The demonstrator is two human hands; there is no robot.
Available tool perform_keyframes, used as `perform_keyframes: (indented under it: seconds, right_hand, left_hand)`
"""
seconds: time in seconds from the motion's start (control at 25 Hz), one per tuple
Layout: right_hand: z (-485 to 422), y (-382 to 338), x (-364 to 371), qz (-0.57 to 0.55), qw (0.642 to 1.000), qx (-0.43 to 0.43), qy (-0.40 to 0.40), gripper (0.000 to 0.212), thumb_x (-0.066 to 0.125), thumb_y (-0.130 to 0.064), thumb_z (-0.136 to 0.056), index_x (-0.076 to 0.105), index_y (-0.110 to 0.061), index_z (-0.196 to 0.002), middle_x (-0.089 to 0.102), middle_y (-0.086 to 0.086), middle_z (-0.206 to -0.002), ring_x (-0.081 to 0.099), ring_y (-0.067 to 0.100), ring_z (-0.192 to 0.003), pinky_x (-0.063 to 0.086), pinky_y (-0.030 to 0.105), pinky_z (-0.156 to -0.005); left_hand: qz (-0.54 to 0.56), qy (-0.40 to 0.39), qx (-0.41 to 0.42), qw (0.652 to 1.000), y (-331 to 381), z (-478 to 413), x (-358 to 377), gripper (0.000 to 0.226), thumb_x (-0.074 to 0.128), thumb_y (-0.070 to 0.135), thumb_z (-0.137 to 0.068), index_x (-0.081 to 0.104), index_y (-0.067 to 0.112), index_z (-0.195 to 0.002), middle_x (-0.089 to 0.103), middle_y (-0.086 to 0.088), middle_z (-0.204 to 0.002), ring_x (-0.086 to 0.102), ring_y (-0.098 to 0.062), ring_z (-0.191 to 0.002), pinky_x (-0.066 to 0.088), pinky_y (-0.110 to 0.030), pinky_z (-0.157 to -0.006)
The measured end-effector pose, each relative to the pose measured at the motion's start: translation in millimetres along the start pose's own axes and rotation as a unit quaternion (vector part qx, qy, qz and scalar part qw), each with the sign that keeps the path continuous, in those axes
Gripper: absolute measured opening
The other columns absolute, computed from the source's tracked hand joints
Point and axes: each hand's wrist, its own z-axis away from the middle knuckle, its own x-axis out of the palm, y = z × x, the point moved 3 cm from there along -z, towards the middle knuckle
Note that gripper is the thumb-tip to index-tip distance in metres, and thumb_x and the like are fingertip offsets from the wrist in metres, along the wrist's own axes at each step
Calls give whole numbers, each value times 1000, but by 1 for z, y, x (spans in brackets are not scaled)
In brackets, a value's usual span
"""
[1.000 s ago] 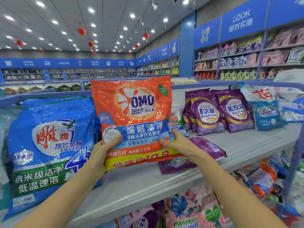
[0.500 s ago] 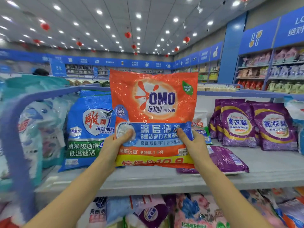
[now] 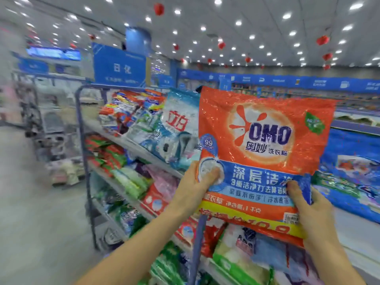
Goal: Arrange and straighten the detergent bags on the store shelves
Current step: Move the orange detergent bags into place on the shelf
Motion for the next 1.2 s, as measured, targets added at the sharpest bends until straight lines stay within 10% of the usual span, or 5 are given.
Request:
perform_keyframes:
  seconds: [0.16,0.36,0.6,0.96,1.2]
  right_hand:
    - [11,-6,101,-28,997,2,-66,67,59,-88,-40,69,-31,-76,71,-3,-66,68,16,-61,55,36,-55]
    - [30,-2,250,-82,988,26,-125,18,56,-30,-85,61,-13,-80,69,0,-61,64,9,-47,50,18,-42]
    - [46,-7,434,-96,979,19,-178,17,56,-30,-85,64,-16,-79,72,3,-71,66,11,-58,53,25,-54]
    - [25,14,644,-105,952,56,-282,34,61,-55,-74,68,-25,-89,74,-2,-86,71,18,-76,55,38,-71]
    - [-45,33,755,-87,949,66,-297,42,49,-48,-76,55,-28,-113,62,-21,-105,59,-7,-89,41,26,-85]
  left_hand:
    - [-35,45,-20,998,-5,5,-100,54,54,72,-72,51,35,-111,63,10,-113,61,-6,-103,48,-32,-93]
    - [-42,68,-41,996,-18,3,-243,48,55,70,-72,54,33,-102,67,-5,-107,67,-24,-95,52,-48,-86]
    - [11,142,-96,985,-31,-14,-414,33,53,42,-78,53,24,-106,74,0,-82,71,-18,-67,56,-28,-54]
    - [-5,226,-150,962,-95,-78,-593,50,54,54,-66,52,29,-109,74,-2,-89,72,-28,-76,59,-43,-71]
    - [-30,222,-142,964,-131,-186,-676,49,53,52,-69,50,22,-108,74,-4,-90,72,-27,-77,59,-42,-69]
